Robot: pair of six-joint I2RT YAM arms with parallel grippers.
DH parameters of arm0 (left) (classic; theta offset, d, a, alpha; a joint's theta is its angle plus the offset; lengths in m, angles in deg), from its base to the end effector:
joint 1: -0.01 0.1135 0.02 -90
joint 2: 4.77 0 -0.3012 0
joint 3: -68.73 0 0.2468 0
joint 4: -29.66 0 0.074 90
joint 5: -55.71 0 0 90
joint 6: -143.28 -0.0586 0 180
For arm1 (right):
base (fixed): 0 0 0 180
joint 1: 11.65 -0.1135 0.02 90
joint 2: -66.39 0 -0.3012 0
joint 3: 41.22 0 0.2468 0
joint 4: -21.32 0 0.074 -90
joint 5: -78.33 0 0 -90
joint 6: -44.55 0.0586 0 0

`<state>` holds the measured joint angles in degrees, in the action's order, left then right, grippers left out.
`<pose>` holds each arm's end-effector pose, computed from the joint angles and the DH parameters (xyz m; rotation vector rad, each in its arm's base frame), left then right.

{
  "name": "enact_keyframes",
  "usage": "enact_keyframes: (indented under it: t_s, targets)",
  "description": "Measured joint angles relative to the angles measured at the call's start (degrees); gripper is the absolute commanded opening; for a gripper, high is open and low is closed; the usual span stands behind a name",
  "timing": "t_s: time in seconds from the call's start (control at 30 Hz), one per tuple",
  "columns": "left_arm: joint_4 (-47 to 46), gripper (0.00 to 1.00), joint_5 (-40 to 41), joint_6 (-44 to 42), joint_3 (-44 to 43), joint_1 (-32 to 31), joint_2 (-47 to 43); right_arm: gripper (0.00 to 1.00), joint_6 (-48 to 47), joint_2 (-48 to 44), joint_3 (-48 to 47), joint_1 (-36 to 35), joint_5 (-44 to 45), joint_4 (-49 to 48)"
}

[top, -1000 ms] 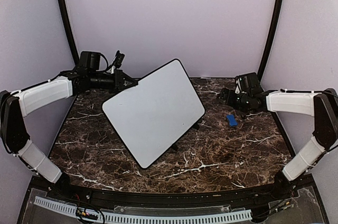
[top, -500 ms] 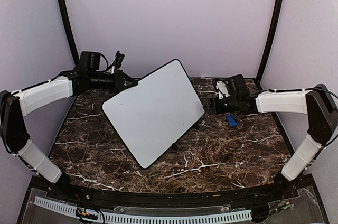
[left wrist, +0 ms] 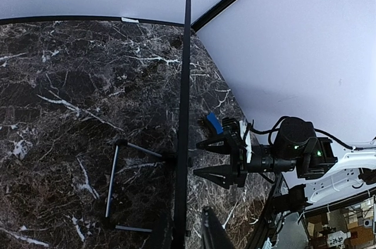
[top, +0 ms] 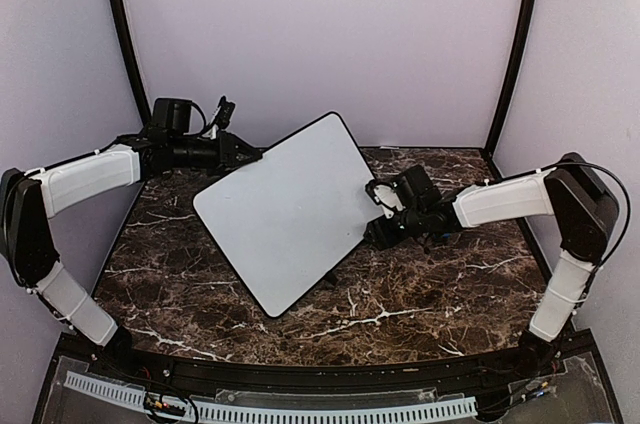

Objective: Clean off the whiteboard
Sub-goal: Place the whiteboard at the center of the board.

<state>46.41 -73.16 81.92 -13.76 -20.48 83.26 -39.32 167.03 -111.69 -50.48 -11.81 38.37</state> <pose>0.3300 -0.1626 0.3453 0.3327 2.0448 -1.2092 0.2952 0.2378 0.1882 -0.6845 2.3291 0.3663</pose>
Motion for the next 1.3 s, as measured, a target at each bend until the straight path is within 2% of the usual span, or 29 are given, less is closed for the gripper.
enact_keyframes:
  t_s: [0.4, 0.67, 0.73, 0.87, 1.07, 1.3]
  targets:
    - [-1.0, 0.42, 0.6, 0.2, 0.0, 0.0, 0.0, 0.62, -1.7, 0.2, 0.0, -0.4, 2.6, 0.0]
    - [-0.9, 0.60, 1.8, 0.0, 0.0, 0.0, 0.0, 0.54, -3.0, 2.3, -0.3, -0.9, 3.0, -0.1]
    - [-0.9, 0.69, 2.2, -0.1, 0.0, 0.0, 0.0, 0.49, -3.2, 2.7, -0.3, -1.0, 3.1, -0.1]
    - [-0.8, 0.76, 3.2, -0.4, 0.0, 0.0, -0.1, 0.44, -3.5, 3.0, -0.4, -1.3, 3.5, -0.2]
    - [0.4, 0.81, 5.3, -1.0, 0.0, 1.1, -3.2, 0.31, -3.7, 3.9, -0.6, -1.9, 3.8, -0.4]
    - [0.6, 0.85, 8.6, -0.9, 0.0, 4.8, -7.3, 0.06, -3.6, 4.7, -1.1, -2.5, 4.1, -0.5]
